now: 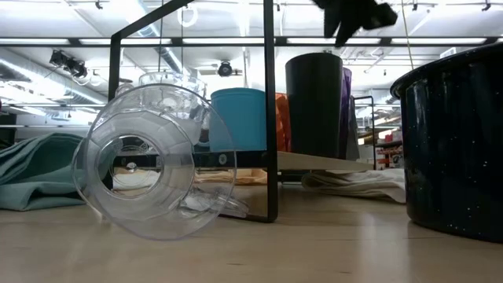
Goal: Stack small to large cups/mugs on shelf
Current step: Put the dark blue mug on the shelf
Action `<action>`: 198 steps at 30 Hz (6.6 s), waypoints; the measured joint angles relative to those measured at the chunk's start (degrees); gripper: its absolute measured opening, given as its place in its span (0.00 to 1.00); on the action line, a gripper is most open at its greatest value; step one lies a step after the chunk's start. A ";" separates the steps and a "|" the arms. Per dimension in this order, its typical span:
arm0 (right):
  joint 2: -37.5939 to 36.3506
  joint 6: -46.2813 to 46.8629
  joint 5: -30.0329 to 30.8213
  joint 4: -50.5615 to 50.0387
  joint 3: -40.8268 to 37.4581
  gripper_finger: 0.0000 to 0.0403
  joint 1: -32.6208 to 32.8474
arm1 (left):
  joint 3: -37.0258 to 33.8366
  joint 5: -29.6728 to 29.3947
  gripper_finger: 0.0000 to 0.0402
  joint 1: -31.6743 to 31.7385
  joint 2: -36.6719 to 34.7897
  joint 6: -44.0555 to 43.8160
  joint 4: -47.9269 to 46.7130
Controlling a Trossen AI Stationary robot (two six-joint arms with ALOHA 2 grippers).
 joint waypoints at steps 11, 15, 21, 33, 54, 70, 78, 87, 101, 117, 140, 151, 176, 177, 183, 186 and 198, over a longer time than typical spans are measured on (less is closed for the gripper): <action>-5.00 -3.31 -8.89 2.13 0.00 0.28 20.46 | 0.00 0.02 0.41 0.00 0.00 0.02 -0.01; -3.36 4.08 -5.66 2.21 0.00 0.28 28.37 | 0.00 0.00 0.41 0.00 0.00 0.02 0.00; 1.58 15.27 -2.77 2.30 0.00 0.27 36.10 | 0.00 0.00 0.41 0.00 0.00 0.00 0.02; 15.44 3.25 -3.07 9.45 0.00 0.30 39.59 | 0.00 0.00 0.41 0.00 0.07 0.15 0.17; 16.80 39.27 -10.85 1.23 -0.04 0.22 32.21 | 0.00 0.00 0.41 0.00 0.04 -1.16 -0.16; 17.50 56.01 -4.34 4.51 -0.04 0.22 36.79 | 0.00 0.01 0.41 0.00 0.04 -1.41 -0.18; 20.28 63.01 -2.94 8.59 -0.02 0.22 38.89 | 0.07 0.00 0.41 -0.02 0.04 -1.05 0.09; 24.63 61.74 -2.03 14.47 -0.03 0.22 37.90 | 0.07 0.00 0.41 -0.02 0.04 -1.03 0.11; 25.83 58.54 -1.56 16.39 -0.02 0.32 36.58 | 0.07 2.38 0.41 -0.02 0.04 -2.40 -0.29; 25.81 55.98 -5.03 14.08 -0.02 0.33 36.62 | 0.07 2.38 0.41 -0.39 0.04 -2.40 -0.27; 23.55 37.34 -6.41 12.00 -0.04 0.34 35.28 | 0.07 2.38 0.41 -0.37 0.04 -2.58 -0.27; 23.51 30.14 -8.10 12.09 -1.65 0.37 33.34 | 0.07 2.36 0.41 -0.39 0.03 -2.43 -0.27; 23.45 29.23 -11.04 14.34 -3.74 0.36 29.71 | 0.04 2.36 0.41 -0.39 0.02 -1.44 -0.25; 23.45 28.93 -11.05 14.43 -3.76 0.36 29.45 | 0.04 2.36 0.41 -0.38 0.02 -1.42 -0.24; 23.45 28.58 -11.48 19.87 -6.26 0.32 28.08 | 0.04 2.36 0.41 -0.38 0.02 -1.33 -0.25; 23.45 28.86 -11.76 20.77 -6.97 0.27 27.66 | 0.04 2.36 0.41 -0.39 0.02 -1.33 -0.26; 23.45 28.40 -11.96 21.09 -6.91 0.12 27.91 | 0.00 2.36 0.41 -0.37 0.02 -1.09 -0.28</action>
